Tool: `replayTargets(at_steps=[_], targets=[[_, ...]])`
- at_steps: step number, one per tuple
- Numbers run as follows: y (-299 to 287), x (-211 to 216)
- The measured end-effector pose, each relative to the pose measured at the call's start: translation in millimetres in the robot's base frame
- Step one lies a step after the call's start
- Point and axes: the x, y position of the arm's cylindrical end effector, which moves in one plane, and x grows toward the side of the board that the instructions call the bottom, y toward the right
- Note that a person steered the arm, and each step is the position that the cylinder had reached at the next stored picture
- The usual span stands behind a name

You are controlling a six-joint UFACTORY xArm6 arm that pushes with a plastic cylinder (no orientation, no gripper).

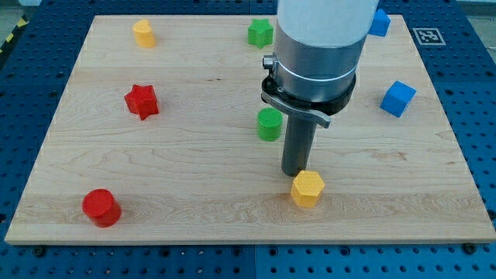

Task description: Move the yellow hexagon to bottom center of the board

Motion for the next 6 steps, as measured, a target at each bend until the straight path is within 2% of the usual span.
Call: replayTargets(at_steps=[2,3,5,6], targets=[[44,5],[38,25],[35,26],[25,12]])
